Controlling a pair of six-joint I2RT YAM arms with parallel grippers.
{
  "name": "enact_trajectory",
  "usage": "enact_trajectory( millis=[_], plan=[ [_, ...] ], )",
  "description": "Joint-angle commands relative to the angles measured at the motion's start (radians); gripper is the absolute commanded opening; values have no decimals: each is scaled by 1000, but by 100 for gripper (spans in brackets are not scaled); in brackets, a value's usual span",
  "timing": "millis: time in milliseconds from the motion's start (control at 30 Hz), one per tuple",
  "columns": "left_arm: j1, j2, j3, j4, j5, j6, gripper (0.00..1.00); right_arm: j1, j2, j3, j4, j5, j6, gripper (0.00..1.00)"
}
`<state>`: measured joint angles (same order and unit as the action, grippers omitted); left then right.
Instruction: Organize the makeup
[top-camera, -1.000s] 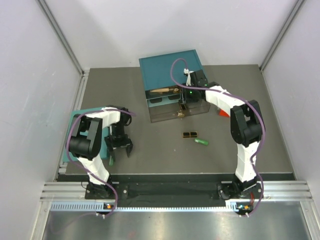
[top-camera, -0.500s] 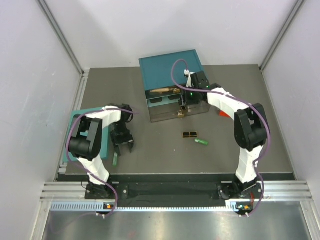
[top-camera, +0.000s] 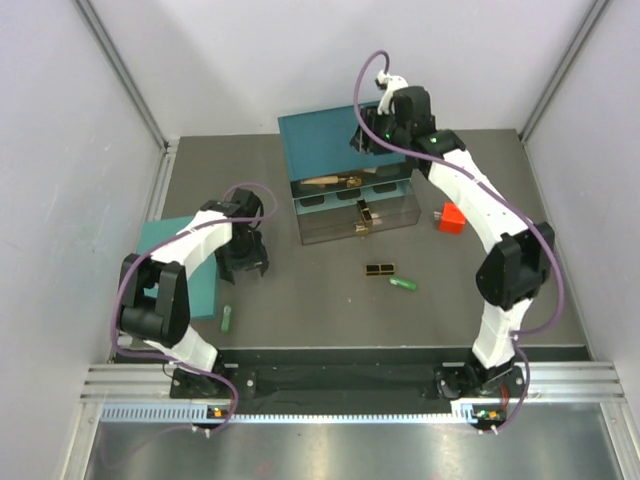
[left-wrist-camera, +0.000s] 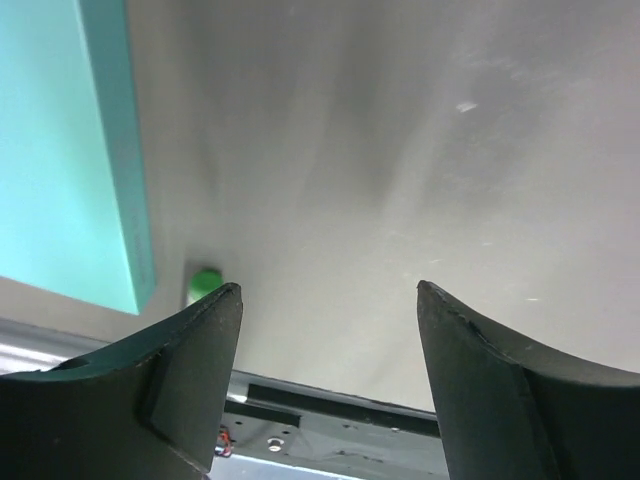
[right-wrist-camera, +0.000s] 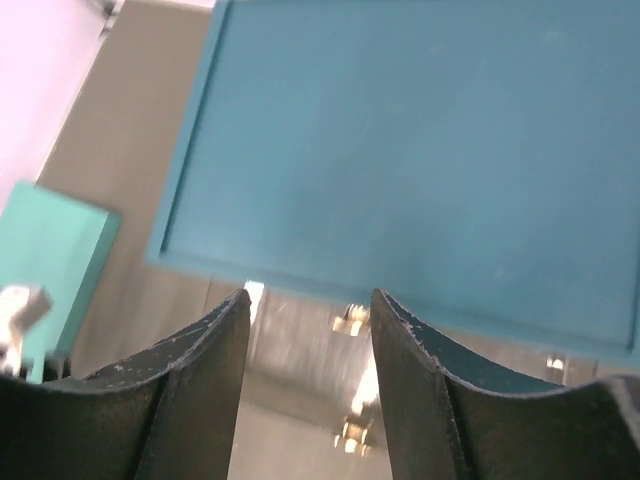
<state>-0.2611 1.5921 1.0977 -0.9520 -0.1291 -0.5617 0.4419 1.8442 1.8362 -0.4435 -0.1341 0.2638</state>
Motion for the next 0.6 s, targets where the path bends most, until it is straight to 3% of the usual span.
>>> enact_trajectory(
  millis=[0, 133, 567],
  plan=[
    [26, -44, -65, -25, -44, -9, 76, -45, 162, 168, -67, 30, 11, 51],
    [86, -63, -119, -21, -20, -18, 77, -75, 240, 228, -69, 8, 23, 51],
    [128, -49, -219, -14, 58, -10, 73, -127, 250, 204, -37, -39, 49, 52]
  ],
)
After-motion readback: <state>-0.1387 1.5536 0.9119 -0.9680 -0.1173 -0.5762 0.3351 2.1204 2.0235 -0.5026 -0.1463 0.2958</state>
